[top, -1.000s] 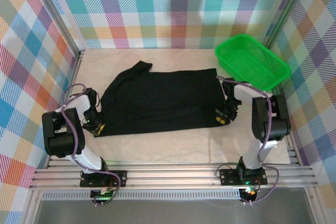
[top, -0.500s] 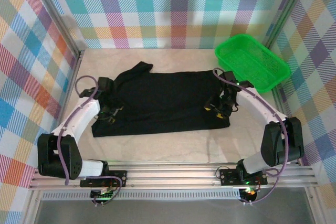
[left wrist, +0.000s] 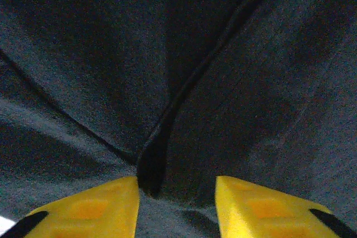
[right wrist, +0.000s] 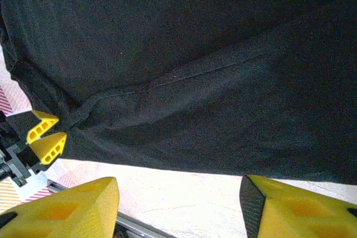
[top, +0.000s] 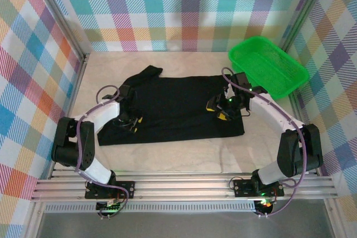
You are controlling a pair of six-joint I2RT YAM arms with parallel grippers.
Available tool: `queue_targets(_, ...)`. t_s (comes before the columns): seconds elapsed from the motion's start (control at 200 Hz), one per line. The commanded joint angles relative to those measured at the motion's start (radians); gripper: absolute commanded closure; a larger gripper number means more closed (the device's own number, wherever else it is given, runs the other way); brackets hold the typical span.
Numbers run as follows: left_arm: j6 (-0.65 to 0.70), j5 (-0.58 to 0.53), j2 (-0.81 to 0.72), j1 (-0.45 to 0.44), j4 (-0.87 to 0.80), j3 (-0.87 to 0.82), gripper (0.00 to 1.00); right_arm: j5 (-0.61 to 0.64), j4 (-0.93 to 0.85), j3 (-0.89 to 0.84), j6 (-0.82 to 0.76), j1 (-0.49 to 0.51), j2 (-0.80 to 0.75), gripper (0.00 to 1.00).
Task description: Fold and stack the t-shirts
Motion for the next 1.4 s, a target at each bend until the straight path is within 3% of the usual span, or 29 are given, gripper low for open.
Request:
queue_targets(0.0, -0.006, -0.017, 0.013, -0.022, -0.044, 0.032, 0.69, -0.021, 0.0, 0.008, -0.003, 0.006, -0.018, 0.41)
queue_targets(0.14, 0.028, -0.04, 0.044, -0.023, -0.065, 0.077, 1.0, -0.01, -0.011, 0.009, 0.005, 0.005, -0.02, 0.42)
queue_targets(0.675, 0.4, -0.16, 0.46, -0.15, -0.399, 0.693, 1.0, -0.002, -0.046, 0.03, 0.006, -0.006, -0.004, 0.44)
queue_targets(0.955, 0.485, -0.205, 0.556, -0.168, -0.443, 0.813, 1.0, -0.017, -0.047, 0.024, 0.003, -0.009, 0.01, 0.43)
queue_targets(1.0, 0.499, -0.207, 0.556, -0.17, -0.441, 0.823, 0.88, -0.02, -0.048, 0.024, 0.001, -0.01, 0.013, 0.43)
queue_targets(1.075, 0.522, -0.208, 0.53, -0.18, -0.406, 0.825, 0.49, -0.011, -0.052, 0.024, 0.0, -0.012, 0.018, 0.43)
queue_targets(1.13, 0.538, -0.215, 0.493, -0.192, -0.379, 0.823, 0.37, 0.002, -0.059, 0.024, -0.001, -0.012, 0.023, 0.43)
queue_targets(1.21, 0.527, -0.246, 0.411, -0.2, -0.352, 0.782, 0.36, 0.027, -0.066, 0.013, 0.0, -0.026, 0.029, 0.44)
queue_targets(1.27, 0.501, -0.281, 0.314, -0.196, -0.33, 0.717, 0.41, 0.035, -0.06, -0.009, 0.01, -0.048, 0.034, 0.46)
queue_targets(1.395, 0.413, -0.25, 0.115, -0.127, -0.266, 0.488, 0.66, 0.043, -0.043, -0.044, 0.011, -0.085, 0.043, 0.5)
